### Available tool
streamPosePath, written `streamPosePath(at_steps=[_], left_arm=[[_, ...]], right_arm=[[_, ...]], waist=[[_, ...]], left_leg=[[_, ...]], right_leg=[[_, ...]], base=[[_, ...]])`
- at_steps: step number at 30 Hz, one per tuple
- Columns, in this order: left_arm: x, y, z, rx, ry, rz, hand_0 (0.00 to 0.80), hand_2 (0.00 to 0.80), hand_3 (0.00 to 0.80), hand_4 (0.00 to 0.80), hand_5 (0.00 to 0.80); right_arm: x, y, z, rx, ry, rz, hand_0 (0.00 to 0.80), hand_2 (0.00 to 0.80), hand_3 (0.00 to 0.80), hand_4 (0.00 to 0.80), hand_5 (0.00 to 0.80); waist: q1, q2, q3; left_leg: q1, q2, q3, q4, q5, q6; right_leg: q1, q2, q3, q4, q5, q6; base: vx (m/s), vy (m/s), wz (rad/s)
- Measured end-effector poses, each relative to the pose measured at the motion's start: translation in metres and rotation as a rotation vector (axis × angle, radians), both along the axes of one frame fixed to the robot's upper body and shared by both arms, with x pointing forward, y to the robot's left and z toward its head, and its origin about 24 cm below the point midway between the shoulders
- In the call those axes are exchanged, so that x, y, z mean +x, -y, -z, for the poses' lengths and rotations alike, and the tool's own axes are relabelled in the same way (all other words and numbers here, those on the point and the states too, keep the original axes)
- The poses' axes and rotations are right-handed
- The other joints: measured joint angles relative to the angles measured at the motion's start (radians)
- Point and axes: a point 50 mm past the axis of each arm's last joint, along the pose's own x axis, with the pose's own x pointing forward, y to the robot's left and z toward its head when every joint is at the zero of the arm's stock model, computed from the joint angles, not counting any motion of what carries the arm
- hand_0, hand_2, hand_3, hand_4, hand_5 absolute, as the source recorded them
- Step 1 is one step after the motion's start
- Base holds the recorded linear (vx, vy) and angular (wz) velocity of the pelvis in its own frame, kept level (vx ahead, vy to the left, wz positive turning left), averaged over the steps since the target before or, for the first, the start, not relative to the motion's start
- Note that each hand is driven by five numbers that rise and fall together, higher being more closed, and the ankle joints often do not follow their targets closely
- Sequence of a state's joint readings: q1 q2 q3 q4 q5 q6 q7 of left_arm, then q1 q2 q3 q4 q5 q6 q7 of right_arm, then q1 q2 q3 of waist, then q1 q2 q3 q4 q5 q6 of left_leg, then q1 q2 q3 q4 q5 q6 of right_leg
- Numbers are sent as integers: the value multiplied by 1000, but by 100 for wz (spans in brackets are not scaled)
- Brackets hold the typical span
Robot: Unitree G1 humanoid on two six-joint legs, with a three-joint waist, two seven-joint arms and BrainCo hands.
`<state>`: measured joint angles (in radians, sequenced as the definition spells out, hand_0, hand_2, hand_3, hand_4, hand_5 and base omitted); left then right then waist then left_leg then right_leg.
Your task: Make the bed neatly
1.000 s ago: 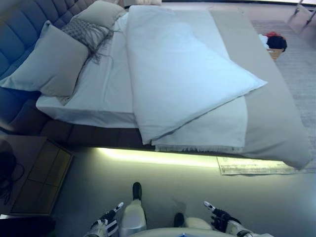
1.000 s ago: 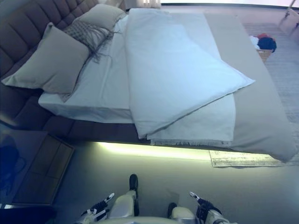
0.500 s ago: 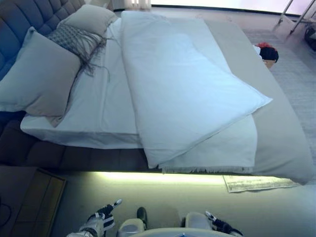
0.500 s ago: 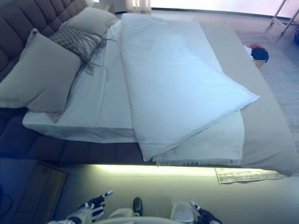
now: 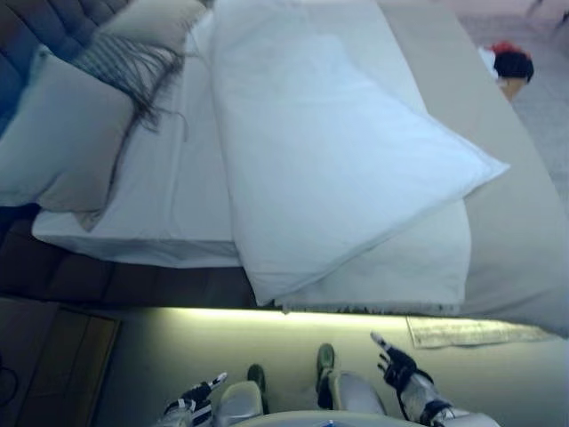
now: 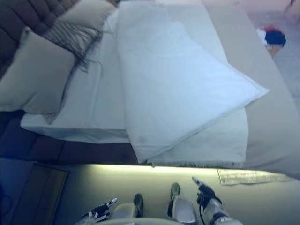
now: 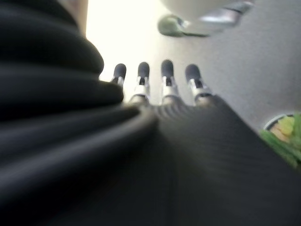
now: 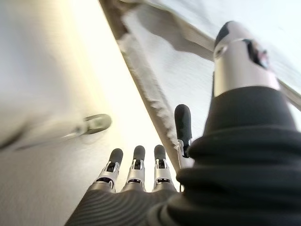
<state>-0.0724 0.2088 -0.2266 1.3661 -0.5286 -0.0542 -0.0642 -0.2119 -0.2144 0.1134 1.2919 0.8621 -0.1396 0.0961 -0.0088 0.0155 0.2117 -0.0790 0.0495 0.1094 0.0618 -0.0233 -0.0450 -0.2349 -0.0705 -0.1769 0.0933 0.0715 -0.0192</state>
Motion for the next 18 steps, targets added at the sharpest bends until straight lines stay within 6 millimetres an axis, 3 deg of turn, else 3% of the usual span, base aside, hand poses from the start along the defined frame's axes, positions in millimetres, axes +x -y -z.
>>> streamPosePath(at_steps=[3, 8, 13, 18], left_arm=[[20, 1, -5, 5, 42, 41, 0, 0, 0, 0, 0], [54, 12, -13, -23, 129, 64, 0, 0, 0, 0, 0], [78, 17, -22, -48, 195, 62, 0, 0, 0, 0, 0], [92, 19, -29, -75, 260, 46, 0, 0, 0, 0, 0]], right_arm=[[18, 0, -9, 77, 105, 83, 0, 0, 0, 0, 0], [67, -6, -38, 109, 281, 119, 0, 0, 0, 0, 0], [127, 0, -89, 110, 460, 149, 0, 0, 0, 0, 0], [161, 22, -137, 57, 575, 158, 0, 0, 0, 0, 0]], waist=[[1, 9, 38], [3, 43, 138], [11, 69, 230], [27, 72, 267]], left_leg=[[-44, -9, -2, 4, 6, -2], [-107, -22, -13, 46, -1, 7], [-187, -32, -25, 127, -19, 11], [-288, -53, -29, 221, -37, 17]], right_leg=[[-29, -8, -5, -15, 24, 11], [-71, -26, -21, -4, 39, 8], [-150, -48, -21, 84, 14, 6], [-266, -77, -9, 218, -36, 7]], base=[[-37, 28, 6], [-46, 6, 9], [-64, -6, 7], [-54, 18, 8]])
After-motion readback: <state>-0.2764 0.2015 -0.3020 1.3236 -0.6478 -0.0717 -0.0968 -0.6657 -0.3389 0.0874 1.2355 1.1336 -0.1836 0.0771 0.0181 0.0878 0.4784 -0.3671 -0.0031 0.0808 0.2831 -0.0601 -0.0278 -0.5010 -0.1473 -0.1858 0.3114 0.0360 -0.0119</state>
